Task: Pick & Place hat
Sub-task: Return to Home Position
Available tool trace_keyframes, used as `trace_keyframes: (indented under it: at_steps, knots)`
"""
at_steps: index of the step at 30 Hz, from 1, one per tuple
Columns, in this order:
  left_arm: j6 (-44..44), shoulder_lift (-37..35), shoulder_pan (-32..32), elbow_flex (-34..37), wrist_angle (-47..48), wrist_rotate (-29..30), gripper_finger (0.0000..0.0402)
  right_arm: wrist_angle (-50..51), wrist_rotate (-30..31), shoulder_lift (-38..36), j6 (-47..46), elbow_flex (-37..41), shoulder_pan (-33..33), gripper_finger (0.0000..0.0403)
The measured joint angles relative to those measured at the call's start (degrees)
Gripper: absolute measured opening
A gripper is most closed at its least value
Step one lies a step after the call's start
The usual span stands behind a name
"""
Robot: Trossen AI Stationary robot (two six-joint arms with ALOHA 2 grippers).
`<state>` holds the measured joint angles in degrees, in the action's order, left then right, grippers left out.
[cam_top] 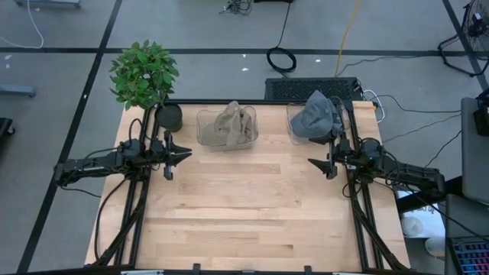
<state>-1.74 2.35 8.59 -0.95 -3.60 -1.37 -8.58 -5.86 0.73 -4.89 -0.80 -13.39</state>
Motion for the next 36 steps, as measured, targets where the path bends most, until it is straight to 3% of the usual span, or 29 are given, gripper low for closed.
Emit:
trace_keyframes:
  at_steps: [5, 19, 36]
  knots:
    - [0.0, 0.0, 0.01, 0.0, 0.0, 0.0, 0.0067, -0.82, 0.04, 0.0, 1.33, 0.0, 0.0, 0.038]
    - [0.0, 0.0, 0.01, 0.0, 0.0, 0.0, 0.0067, -0.06, -0.16, 0.0, -6.43, 0.0, 0.0, 0.038]
    - [0.0, 0.0, 0.01, 0.0, 0.0, 0.0, 0.0067, -0.15, -0.18, 0.0, -4.94, 0.0, 0.0, 0.038]
